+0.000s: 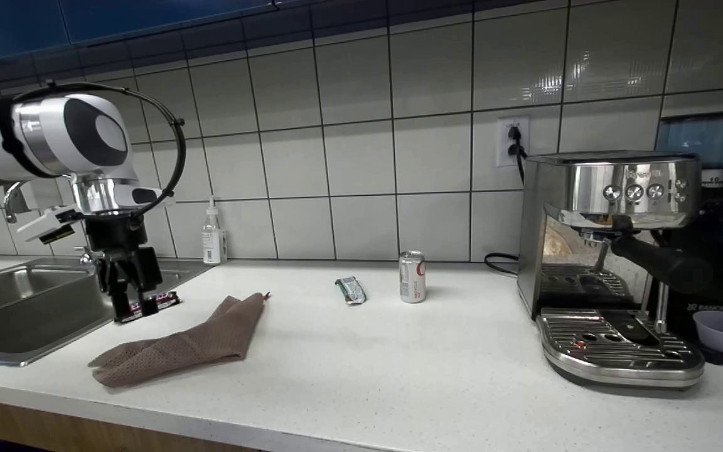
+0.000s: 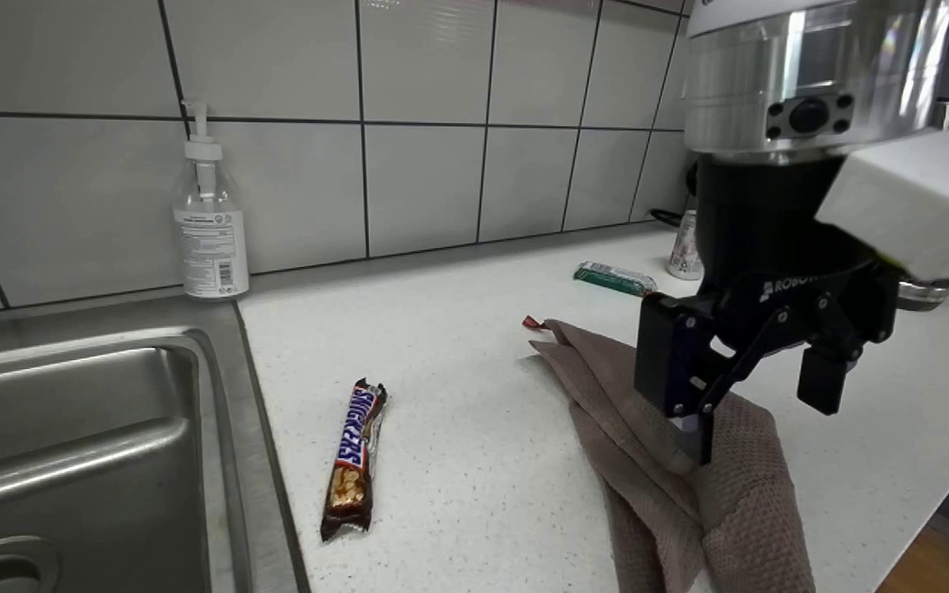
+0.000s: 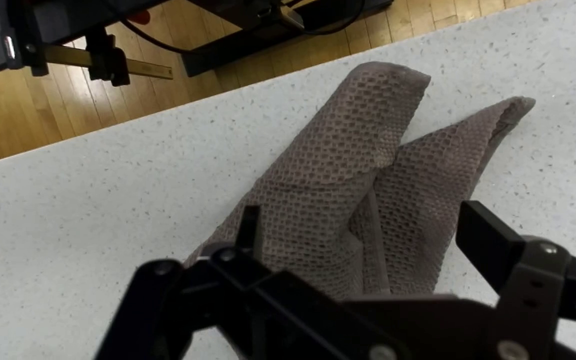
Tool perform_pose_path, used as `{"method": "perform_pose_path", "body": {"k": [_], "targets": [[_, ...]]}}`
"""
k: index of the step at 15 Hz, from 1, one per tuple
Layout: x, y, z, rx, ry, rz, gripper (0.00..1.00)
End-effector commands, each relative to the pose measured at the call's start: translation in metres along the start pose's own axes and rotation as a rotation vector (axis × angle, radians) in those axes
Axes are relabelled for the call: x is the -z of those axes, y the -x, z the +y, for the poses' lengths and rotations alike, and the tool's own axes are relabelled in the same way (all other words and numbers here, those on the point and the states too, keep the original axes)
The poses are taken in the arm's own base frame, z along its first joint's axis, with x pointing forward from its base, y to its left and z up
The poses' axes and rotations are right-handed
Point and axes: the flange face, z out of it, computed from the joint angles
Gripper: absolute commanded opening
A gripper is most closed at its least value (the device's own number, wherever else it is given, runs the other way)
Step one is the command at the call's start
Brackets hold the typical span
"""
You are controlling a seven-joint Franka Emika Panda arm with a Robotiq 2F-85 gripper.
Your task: Fold the towel diagonally
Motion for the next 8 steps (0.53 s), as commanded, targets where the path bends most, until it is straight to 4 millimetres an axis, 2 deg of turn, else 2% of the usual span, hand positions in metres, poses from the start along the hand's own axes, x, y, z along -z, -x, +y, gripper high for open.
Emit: {"method": "perform_pose_path", "body": {"k": [1,8], "targets": [[0.012,-0.002,0.007,-0.007,0.011,0.000,1.00],[0.026,-0.010,0.035,-0.023,-0.015,0.012,1.00]]}}
